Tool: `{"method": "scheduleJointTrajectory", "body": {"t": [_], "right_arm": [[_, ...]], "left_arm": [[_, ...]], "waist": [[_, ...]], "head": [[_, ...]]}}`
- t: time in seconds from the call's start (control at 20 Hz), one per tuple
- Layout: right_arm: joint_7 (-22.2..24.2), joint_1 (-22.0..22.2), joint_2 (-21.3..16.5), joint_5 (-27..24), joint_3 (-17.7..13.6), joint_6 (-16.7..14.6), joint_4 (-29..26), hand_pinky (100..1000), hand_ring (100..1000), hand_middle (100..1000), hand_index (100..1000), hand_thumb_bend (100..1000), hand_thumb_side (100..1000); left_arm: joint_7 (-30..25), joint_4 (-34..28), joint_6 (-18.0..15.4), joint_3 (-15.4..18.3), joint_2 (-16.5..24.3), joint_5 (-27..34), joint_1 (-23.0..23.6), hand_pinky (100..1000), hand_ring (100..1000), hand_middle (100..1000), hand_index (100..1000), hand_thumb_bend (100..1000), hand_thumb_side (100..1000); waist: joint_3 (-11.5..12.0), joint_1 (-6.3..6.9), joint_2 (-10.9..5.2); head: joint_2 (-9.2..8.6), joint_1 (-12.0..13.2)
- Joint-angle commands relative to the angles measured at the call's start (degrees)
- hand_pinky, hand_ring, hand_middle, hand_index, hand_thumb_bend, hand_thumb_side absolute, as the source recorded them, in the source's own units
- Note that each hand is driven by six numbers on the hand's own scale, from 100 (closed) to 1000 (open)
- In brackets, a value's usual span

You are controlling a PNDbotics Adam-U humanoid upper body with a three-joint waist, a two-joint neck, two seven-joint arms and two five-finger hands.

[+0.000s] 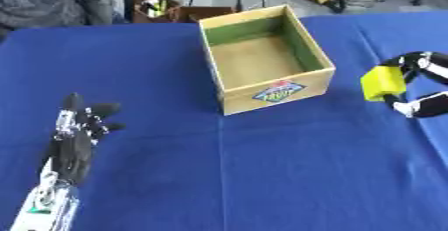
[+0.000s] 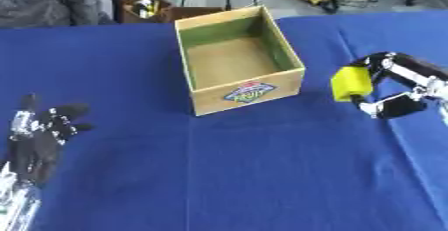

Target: Pick up objects on the table and place them in the box.

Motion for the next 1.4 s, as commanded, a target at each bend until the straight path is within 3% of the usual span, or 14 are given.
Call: {"method": "scheduleJointTrajectory", "body": {"t": [0.05, 0.45, 1.05, 1.2, 1.4], "right_arm": [[-0.53, -2.24, -2.93, -1.37, -0.66, 0.23, -3.07, 684, 715, 273, 395, 100, 100], [0.96, -9.16, -1.84, -0.39, 0.38, 0.59, -1.80, 695, 718, 282, 402, 100, 100], [0.40, -18.49, 6.07, 6.50, 0.61, -0.85, 12.99, 704, 732, 293, 414, 100, 100], [-3.74, -20.11, 8.59, 10.08, -0.51, 0.35, 17.04, 717, 749, 328, 453, 100, 163], [-10.19, -21.33, 11.51, 15.85, -0.51, 1.08, 20.93, 739, 781, 396, 523, 100, 312]], "left_arm": [[-0.09, -0.60, -0.08, 0.06, 1.27, 0.18, -0.30, 730, 869, 709, 660, 414, 1000], [-0.40, -0.47, 0.02, -0.31, 1.53, 0.13, 0.03, 730, 868, 709, 660, 415, 1000], [-1.65, -0.64, 0.27, -1.62, 1.42, 0.36, -1.59, 730, 868, 708, 659, 416, 1000], [-2.70, -0.83, 0.46, -2.87, 0.92, 0.53, -2.86, 730, 867, 708, 659, 417, 1000], [-3.49, -0.91, 0.63, -3.59, 0.61, 0.70, -3.56, 730, 867, 707, 658, 415, 1000]], "waist": [[0.02, -0.37, -1.15], [1.64, -1.14, -1.93], [5.90, -1.65, -1.61], [9.12, -1.64, -1.05], [11.09, -1.32, -0.64]], "head": [[-0.41, 0.15], [-0.79, -0.26], [-2.80, -1.82], [-4.37, -4.09], [-5.02, -5.65]]}}
